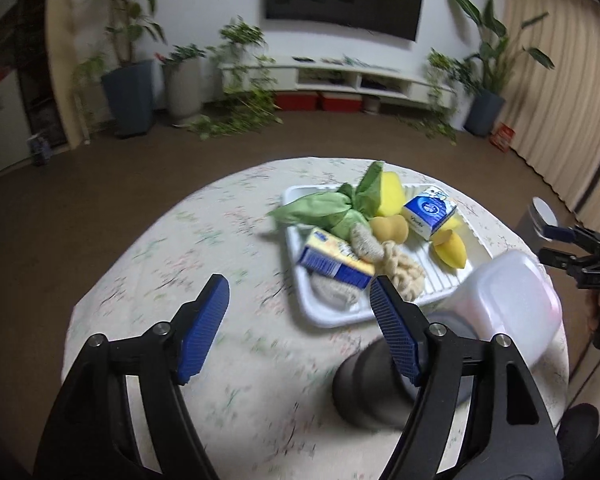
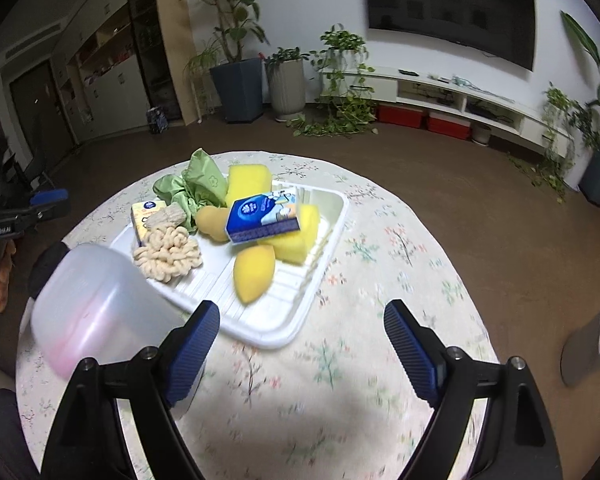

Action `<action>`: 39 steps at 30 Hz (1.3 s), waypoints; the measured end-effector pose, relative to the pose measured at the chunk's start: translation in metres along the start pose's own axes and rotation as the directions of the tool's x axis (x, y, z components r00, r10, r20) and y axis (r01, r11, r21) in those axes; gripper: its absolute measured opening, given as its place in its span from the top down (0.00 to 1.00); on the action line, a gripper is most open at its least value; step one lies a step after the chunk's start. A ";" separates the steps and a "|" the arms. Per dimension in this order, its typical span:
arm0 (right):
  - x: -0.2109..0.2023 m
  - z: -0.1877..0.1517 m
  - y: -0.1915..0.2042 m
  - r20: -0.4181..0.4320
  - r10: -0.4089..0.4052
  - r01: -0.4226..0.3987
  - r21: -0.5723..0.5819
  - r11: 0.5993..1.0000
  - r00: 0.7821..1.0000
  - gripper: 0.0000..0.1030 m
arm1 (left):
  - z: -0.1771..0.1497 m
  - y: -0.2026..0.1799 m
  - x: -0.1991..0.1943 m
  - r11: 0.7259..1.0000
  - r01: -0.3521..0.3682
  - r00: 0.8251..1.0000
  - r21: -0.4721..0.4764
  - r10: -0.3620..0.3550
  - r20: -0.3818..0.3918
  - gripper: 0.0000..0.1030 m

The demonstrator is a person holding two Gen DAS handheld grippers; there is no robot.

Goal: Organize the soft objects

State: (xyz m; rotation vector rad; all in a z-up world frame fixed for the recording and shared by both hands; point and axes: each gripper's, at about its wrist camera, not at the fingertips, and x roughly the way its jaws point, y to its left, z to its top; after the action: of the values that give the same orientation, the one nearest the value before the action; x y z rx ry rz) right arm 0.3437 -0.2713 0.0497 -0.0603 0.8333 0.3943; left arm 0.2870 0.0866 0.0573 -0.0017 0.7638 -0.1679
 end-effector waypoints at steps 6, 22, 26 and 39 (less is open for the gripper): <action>-0.035 -0.030 0.009 0.023 -0.037 0.035 0.073 0.997 0.999 0.16 | -0.050 -0.012 -0.042 0.994 -0.108 0.993 -0.026 0.109 0.041 0.23; -0.112 -0.131 0.094 0.060 -0.184 0.168 0.204 0.964 0.981 0.11 | -0.149 -0.075 -0.119 0.982 -0.108 0.986 -0.153 0.125 0.108 0.10; -0.129 -0.147 0.116 0.083 -0.211 0.192 0.192 0.962 0.974 0.11 | -0.155 -0.085 -0.133 0.980 -0.130 0.980 -0.149 0.150 0.127 0.10; -0.150 -0.163 0.170 0.136 -0.221 0.206 0.114 0.972 0.966 0.06 | -0.170 -0.107 -0.153 0.979 -0.158 0.970 -0.126 0.177 0.166 0.03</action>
State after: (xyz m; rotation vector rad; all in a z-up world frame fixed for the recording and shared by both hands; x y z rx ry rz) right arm 0.0754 -0.1951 0.0667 -0.0280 0.6906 0.1512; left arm 0.0450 0.0140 0.0463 -0.0575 0.5924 0.0365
